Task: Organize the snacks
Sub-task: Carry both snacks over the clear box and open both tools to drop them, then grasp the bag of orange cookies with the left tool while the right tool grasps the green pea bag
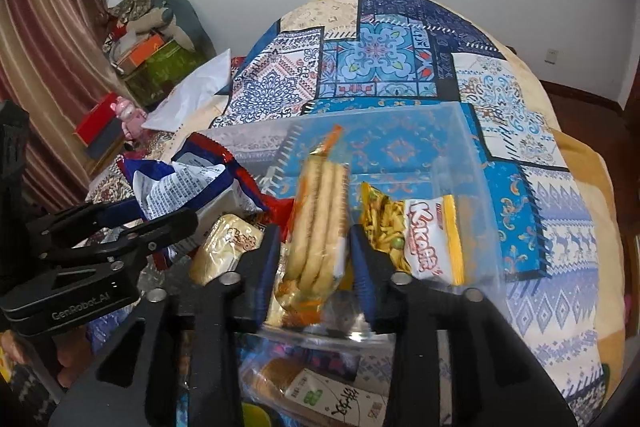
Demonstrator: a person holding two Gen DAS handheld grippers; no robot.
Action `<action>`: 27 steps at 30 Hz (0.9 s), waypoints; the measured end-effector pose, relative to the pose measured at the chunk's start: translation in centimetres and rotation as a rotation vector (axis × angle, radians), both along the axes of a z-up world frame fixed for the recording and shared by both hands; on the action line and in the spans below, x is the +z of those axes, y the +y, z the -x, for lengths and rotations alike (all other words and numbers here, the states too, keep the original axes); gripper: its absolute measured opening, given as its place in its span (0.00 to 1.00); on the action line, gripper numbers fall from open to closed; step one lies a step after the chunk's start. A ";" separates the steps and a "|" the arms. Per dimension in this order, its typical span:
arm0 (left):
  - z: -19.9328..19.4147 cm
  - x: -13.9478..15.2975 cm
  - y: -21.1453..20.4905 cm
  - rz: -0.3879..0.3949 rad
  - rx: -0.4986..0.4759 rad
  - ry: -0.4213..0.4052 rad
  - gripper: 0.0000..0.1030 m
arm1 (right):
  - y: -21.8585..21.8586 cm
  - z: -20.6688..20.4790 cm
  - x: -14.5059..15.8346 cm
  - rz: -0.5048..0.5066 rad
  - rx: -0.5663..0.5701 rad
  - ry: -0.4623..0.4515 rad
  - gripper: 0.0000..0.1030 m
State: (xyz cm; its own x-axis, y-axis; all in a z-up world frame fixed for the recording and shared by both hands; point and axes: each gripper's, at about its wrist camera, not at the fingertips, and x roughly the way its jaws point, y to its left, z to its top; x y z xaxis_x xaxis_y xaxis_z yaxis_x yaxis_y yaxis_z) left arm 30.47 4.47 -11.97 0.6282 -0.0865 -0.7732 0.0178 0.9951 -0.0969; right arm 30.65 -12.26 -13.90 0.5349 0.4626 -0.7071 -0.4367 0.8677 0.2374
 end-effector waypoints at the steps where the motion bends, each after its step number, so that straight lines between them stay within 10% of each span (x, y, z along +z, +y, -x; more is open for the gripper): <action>1: 0.2 0.3 0.0 0.001 0.003 -0.001 0.53 | -0.2 0.2 0.2 0.003 -0.005 -0.004 0.38; 27: 10.7 5.2 -3.1 -0.038 -0.017 -0.026 0.69 | -6.3 9.7 5.6 0.044 -0.084 -0.112 0.53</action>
State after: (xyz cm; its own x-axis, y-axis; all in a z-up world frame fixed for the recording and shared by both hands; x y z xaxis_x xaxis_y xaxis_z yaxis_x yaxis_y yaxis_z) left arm 19.80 1.41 -6.75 0.6471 -0.0687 -0.7593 0.0371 0.9976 -0.0587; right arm 20.92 -18.52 -8.30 0.6468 0.3831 -0.6594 -0.3839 0.9107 0.1525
